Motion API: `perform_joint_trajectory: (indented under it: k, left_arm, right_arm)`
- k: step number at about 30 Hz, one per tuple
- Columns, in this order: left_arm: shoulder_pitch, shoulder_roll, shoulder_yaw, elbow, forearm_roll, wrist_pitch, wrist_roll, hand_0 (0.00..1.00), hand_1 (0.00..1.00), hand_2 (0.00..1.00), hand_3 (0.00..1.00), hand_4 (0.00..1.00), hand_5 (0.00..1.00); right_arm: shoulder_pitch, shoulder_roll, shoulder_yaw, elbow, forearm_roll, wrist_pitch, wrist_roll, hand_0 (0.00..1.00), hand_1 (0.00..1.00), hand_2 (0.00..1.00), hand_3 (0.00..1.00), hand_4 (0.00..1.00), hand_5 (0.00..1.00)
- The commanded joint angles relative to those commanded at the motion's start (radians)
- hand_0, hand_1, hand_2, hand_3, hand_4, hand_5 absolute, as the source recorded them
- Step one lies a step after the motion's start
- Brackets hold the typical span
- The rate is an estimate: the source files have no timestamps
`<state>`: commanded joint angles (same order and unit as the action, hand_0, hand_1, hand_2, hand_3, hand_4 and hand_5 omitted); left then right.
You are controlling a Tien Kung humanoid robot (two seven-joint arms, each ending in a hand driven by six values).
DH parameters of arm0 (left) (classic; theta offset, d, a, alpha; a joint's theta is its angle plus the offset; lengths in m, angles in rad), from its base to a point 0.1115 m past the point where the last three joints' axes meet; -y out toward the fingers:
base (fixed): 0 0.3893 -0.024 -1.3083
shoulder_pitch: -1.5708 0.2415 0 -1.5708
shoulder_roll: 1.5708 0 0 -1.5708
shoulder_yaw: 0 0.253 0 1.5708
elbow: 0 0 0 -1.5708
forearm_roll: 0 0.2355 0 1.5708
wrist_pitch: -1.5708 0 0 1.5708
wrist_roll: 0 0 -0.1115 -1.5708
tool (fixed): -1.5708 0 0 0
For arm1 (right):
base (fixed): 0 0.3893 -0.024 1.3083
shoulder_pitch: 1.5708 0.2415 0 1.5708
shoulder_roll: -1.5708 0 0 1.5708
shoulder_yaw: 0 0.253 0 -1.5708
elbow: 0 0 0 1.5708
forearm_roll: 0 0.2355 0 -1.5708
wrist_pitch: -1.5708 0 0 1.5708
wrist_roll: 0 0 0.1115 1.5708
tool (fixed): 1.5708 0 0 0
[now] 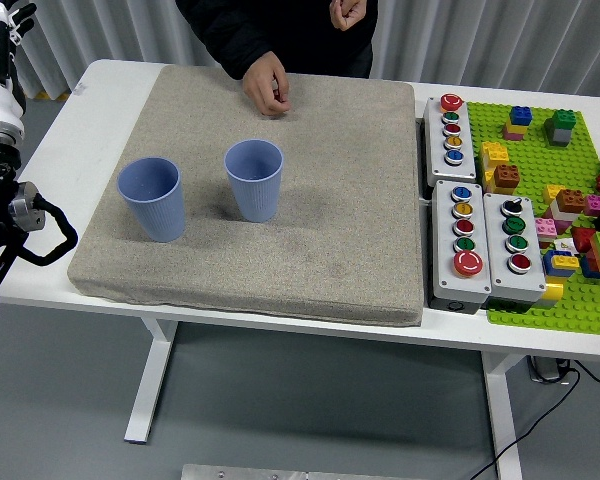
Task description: Pick cup pour cup place
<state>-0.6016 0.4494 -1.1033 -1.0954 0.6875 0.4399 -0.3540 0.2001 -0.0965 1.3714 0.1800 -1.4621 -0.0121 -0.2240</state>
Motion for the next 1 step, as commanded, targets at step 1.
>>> perform_joint_trajectory:
  k: [1]
  left_arm:
    - [-0.001, 0.0, 0.0, 0.0, 0.0, 0.0, 0.0, 0.812, 0.794, 0.852, 0.935, 0.821, 0.998]
  right_arm:
    - [0.0, 0.0, 0.0, 0.0, 0.0, 0.0, 0.0, 0.692, 0.668, 0.605, 0.591, 0.002, 0.095]
